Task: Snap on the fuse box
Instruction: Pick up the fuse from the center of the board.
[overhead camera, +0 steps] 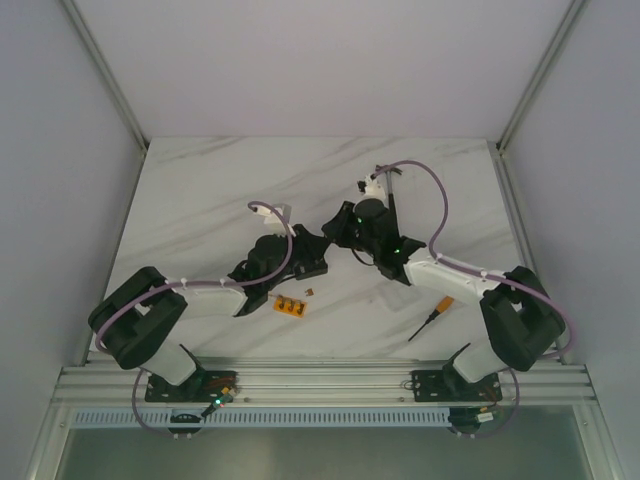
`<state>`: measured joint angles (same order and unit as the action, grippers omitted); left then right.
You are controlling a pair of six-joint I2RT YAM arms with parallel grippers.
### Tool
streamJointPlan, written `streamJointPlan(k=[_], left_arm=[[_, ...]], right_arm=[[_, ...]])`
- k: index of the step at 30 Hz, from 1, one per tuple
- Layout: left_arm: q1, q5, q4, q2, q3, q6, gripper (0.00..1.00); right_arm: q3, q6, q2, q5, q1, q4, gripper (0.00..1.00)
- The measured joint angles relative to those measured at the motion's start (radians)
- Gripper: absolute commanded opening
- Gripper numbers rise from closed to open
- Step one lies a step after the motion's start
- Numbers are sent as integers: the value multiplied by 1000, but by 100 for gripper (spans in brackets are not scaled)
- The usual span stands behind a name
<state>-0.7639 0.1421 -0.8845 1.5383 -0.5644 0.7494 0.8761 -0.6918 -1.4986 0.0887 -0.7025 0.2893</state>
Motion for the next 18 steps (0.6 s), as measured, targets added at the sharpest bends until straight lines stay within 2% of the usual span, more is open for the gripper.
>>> streamJointPlan(k=[13,18], left_arm=[[-9,50,7,0,0,-26,6],[-9,50,15,-4,0,-29,0]], right_arm=[[-42,-32,6,7,-19,35,24],[-52,-44,12,25,-26,46,28]])
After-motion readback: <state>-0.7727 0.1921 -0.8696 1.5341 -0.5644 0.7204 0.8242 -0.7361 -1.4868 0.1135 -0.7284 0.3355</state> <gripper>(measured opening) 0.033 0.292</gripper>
